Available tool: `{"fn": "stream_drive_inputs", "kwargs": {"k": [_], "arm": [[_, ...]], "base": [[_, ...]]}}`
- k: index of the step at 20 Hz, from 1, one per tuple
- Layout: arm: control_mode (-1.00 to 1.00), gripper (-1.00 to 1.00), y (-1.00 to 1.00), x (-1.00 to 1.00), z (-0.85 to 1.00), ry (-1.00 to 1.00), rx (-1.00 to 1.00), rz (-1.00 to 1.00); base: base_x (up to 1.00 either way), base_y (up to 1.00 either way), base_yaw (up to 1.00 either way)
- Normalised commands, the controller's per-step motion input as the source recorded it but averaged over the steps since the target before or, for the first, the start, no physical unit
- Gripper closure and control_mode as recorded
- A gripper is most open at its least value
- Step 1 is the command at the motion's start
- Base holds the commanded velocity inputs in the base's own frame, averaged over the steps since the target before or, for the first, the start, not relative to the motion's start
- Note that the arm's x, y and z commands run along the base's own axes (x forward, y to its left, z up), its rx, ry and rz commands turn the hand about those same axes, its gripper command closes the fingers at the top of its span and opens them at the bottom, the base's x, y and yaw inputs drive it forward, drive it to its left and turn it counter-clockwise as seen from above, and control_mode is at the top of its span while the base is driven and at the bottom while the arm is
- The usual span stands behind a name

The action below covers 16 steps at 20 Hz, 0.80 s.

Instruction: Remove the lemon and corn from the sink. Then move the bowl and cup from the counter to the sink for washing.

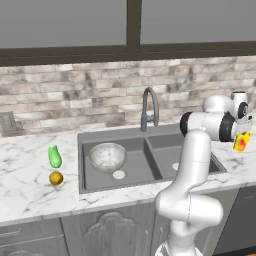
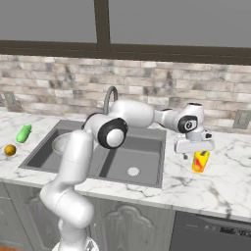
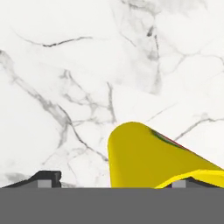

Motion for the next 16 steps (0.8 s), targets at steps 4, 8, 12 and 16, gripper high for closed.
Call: {"fn": "stream_drive_inputs", "kwargs": {"k": [4, 8, 12, 16], "arm": [[-1.0, 1.0, 0.02, -0.11, -0.06, 0.03, 0.06, 0.0], [-1.0, 1.0, 0.01, -0.08, -0.01, 0.0, 0.03, 0.0], [-1.0, 1.0, 0.02, -0.16, 0.0, 0.0, 0.04, 0.0], [-1.0, 1.0, 0.12, -0.23, 0.07, -0.06, 0.02, 0.0]], "base": [[0.0, 0.0, 0.0], [0.0, 0.0, 0.0], [0.0, 0.0, 0.0], [0.0, 0.0, 0.0]]}}
